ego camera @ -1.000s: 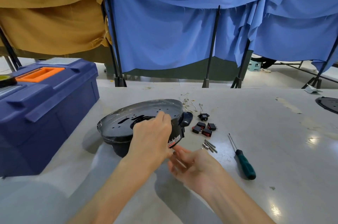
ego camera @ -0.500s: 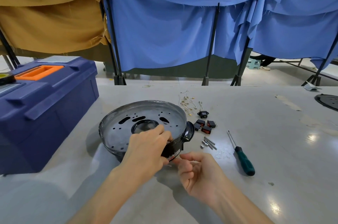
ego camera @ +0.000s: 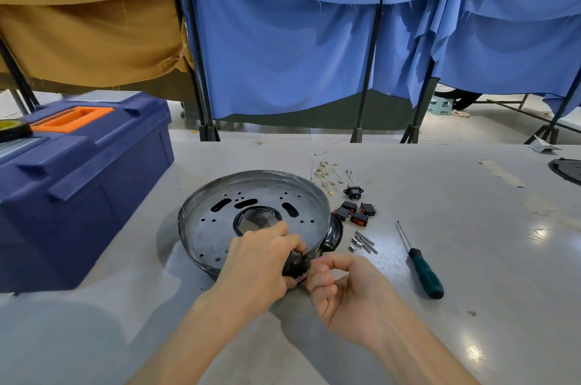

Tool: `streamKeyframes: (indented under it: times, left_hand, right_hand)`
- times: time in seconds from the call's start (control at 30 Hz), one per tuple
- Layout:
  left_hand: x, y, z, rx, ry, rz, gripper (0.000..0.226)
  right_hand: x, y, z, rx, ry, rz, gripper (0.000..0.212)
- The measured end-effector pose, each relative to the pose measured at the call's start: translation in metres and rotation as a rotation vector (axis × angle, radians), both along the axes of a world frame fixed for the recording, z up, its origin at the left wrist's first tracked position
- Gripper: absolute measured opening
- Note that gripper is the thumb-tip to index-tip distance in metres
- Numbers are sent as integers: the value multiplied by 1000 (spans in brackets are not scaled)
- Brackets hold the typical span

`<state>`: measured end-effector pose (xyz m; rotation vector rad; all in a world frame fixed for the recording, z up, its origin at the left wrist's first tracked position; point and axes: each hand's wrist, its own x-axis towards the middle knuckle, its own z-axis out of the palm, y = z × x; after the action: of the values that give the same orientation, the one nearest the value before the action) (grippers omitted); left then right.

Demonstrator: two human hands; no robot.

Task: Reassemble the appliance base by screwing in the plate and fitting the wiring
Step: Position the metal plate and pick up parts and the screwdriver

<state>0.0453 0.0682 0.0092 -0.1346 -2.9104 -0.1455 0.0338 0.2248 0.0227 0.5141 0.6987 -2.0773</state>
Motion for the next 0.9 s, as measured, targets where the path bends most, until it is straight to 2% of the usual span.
streamKeyframes:
  times: [0.13, 0.27, 0.33, 0.4, 0.47, 0.6, 0.67, 0.7, 0.77, 0.83, 0.9]
  left_hand:
    - [0, -1, -3, 8, 32, -14, 38]
    - [3, 1, -5, 10, 48, -13, 34]
    - [5, 3, -4, 13, 47, -4, 32]
    - [6, 4, -2, 17, 45, 3, 32]
    - [7, 5, -3, 33, 46, 6, 37]
    - [6, 6, -3, 50, 27, 8, 56]
    - [5, 4, 2, 68, -41, -9, 69]
    - [5, 3, 6, 89, -83, -18, 77]
    - [4, -3, 15, 150, -156, -35, 88]
    - [5, -8, 23, 136, -180, -74, 85]
    - [6, -9, 28, 64, -189, -118, 80]
  right_hand:
    - [0, 5, 8, -128, -19, -38, 24]
    - [-5, 14, 15, -59, 49, -82, 25]
    - [-11, 17, 13, 106, 119, -134, 21]
    - [-22, 18, 8, 387, 268, -224, 12]
    - [-35, 17, 2, 671, 478, -256, 22]
    - [-54, 2, -1, 1083, 838, -31, 56]
    - [-60, -7, -7, 1260, 1016, 61, 51]
    - [-62, -12, -10, 1286, 1083, 85, 39]
    - [-61, -18, -13, 1200, 1119, 64, 22]
    - [-60, -20, -14, 1082, 1075, 8, 23]
    - [-62, -21, -14, 1064, 1044, -18, 20]
